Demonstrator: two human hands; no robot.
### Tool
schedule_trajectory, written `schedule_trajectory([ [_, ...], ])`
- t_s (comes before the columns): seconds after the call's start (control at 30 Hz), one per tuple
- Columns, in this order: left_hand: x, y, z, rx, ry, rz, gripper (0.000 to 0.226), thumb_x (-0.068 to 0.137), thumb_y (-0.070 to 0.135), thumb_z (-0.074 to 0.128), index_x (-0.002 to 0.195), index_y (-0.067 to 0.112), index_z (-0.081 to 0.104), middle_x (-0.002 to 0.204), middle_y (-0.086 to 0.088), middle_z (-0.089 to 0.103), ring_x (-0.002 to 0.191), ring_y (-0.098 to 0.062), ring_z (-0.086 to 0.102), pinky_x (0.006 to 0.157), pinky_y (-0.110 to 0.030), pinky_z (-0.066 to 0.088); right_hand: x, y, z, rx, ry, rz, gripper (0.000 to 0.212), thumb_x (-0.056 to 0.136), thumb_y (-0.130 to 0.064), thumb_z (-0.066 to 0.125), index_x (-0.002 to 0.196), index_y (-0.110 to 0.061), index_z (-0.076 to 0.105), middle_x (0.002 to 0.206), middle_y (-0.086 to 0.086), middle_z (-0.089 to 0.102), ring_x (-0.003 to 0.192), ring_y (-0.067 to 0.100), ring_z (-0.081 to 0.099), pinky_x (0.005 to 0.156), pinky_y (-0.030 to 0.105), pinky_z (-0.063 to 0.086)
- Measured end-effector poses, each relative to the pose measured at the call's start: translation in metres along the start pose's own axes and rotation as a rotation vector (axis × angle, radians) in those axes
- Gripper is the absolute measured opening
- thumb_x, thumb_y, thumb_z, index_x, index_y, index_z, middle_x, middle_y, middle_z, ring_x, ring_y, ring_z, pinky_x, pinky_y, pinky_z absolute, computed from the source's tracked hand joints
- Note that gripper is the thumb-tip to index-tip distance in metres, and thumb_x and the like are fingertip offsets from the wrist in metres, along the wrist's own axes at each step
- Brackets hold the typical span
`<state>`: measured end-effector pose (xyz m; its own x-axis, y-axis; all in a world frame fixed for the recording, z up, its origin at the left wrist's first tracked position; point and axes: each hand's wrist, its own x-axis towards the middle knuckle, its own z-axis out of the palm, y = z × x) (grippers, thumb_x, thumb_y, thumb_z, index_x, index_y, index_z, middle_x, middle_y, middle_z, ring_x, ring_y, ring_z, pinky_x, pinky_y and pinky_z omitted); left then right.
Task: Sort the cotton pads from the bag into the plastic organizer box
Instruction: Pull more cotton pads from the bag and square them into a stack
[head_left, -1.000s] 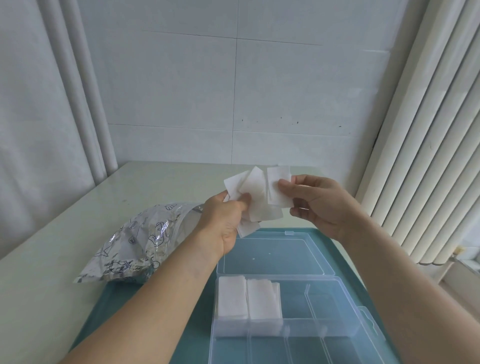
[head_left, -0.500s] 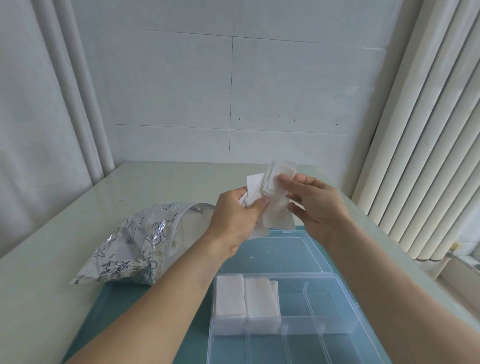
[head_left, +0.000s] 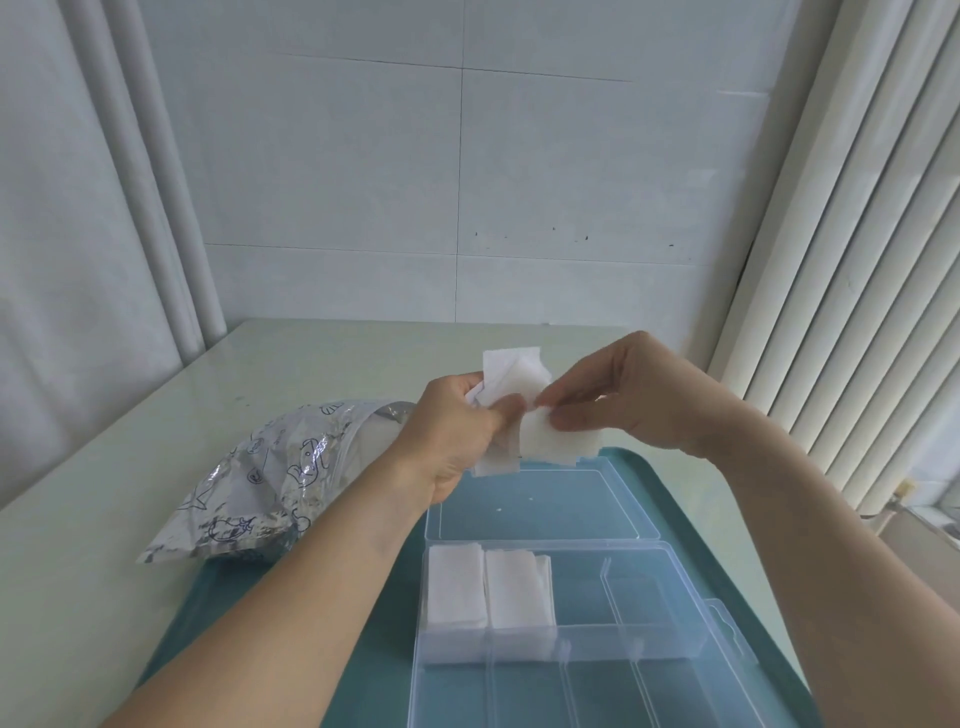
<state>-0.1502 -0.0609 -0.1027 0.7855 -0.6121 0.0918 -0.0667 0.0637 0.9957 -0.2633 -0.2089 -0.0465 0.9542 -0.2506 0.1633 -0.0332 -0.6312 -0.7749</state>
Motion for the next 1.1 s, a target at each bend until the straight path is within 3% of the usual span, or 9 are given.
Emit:
schedule_trajectory([
  [0.07,-0.002,0.001,0.002,0.008,-0.038,0.014,0.01,0.091,0.012,0.07,0.099,0.014,0.075,0.1,-0.009,0.076,0.087,-0.022,0.07,0.083,-0.04,0.057,0.001,0.001,0.006,-0.091,-0.041,-0.055,0.02,0.079,-0.004,0.083,0.091,-0.02,0.082,0.09,-0.01,0.079,0.087,0.001,0.072,0.084,0.013,0.052],
  [0.17,-0.002,0.002,0.004,-0.105,-0.034,-0.03,0.009,0.093,0.011,0.067,0.098,0.013,0.074,0.099,-0.008,0.076,0.088,-0.024,0.069,0.088,-0.046,0.056,0.005,0.003,0.013,-0.172,0.097,-0.119,0.019,0.073,-0.011,0.088,0.087,-0.021,0.08,0.082,-0.012,0.076,0.07,-0.005,0.064,0.07,0.011,0.048],
  [0.23,0.0,0.003,0.002,-0.217,-0.016,-0.085,0.011,0.095,0.01,0.063,0.102,0.011,0.072,0.103,-0.009,0.075,0.088,-0.024,0.07,0.089,-0.046,0.055,0.007,0.005,0.014,-0.25,0.199,-0.128,0.021,0.072,-0.023,0.09,0.087,-0.024,0.076,0.081,-0.012,0.071,0.069,0.001,0.06,0.066,0.014,0.047],
  [0.37,0.003,0.006,-0.001,-0.354,0.031,-0.127,0.015,0.096,0.006,0.06,0.108,0.007,0.069,0.105,-0.012,0.073,0.085,-0.024,0.069,0.086,-0.043,0.056,0.008,0.005,0.013,-0.331,0.217,-0.04,0.021,0.077,-0.038,0.085,0.085,-0.026,0.068,0.075,-0.008,0.065,0.065,0.009,0.057,0.062,0.014,0.043],
  [0.5,0.004,0.007,0.0,-0.424,0.052,-0.14,0.017,0.096,0.005,0.059,0.111,0.004,0.067,0.106,-0.014,0.072,0.088,-0.027,0.068,0.079,-0.045,0.059,0.006,0.004,0.008,-0.076,0.162,0.103,0.016,0.081,-0.032,0.082,0.086,-0.019,0.075,0.078,0.016,0.069,0.053,0.013,0.057,0.065,0.03,0.047],
  [0.63,0.003,0.006,0.002,-0.501,0.059,-0.084,0.018,0.098,0.003,0.055,0.111,0.008,0.067,0.106,-0.016,0.072,0.084,-0.032,0.068,0.086,-0.05,0.058,0.006,0.001,0.002,0.596,0.2,0.177,0.02,0.091,-0.026,0.071,0.093,-0.007,0.074,0.078,0.006,0.069,0.064,0.014,0.057,0.058,0.024,0.049],
  [0.7,0.0,0.004,0.006,-0.441,0.066,-0.059,0.018,0.099,0.009,0.056,0.112,0.013,0.068,0.101,-0.013,0.073,0.078,-0.029,0.067,0.091,-0.053,0.054,0.01,0.0,0.01,0.721,0.248,0.24,0.017,0.092,-0.026,0.071,0.093,-0.009,0.072,0.074,0.001,0.065,0.06,0.013,0.056,0.056,0.026,0.045],
  [0.9,-0.008,0.0,0.026,-0.408,0.086,-0.026,0.023,0.099,0.021,0.058,0.117,0.014,0.069,0.105,-0.008,0.073,0.087,-0.02,0.063,0.072,-0.032,0.048,0.012,0.003,0.046,0.547,0.362,0.297,0.022,0.088,-0.032,0.077,0.08,-0.012,0.074,0.072,0.001,0.063,0.057,0.013,0.05,0.052,0.026,0.036],
  [1.1,-0.01,0.0,0.032,-0.525,0.03,-0.025,0.038,0.106,0.023,0.034,0.132,0.008,0.059,0.128,-0.021,0.063,0.102,-0.029,0.062,0.089,-0.042,0.046,0.012,0.009,0.048,0.339,0.551,0.162,0.024,0.084,-0.036,0.078,0.073,-0.015,0.077,0.064,0.006,0.073,0.052,0.023,0.055,0.05,0.029,0.042],
])
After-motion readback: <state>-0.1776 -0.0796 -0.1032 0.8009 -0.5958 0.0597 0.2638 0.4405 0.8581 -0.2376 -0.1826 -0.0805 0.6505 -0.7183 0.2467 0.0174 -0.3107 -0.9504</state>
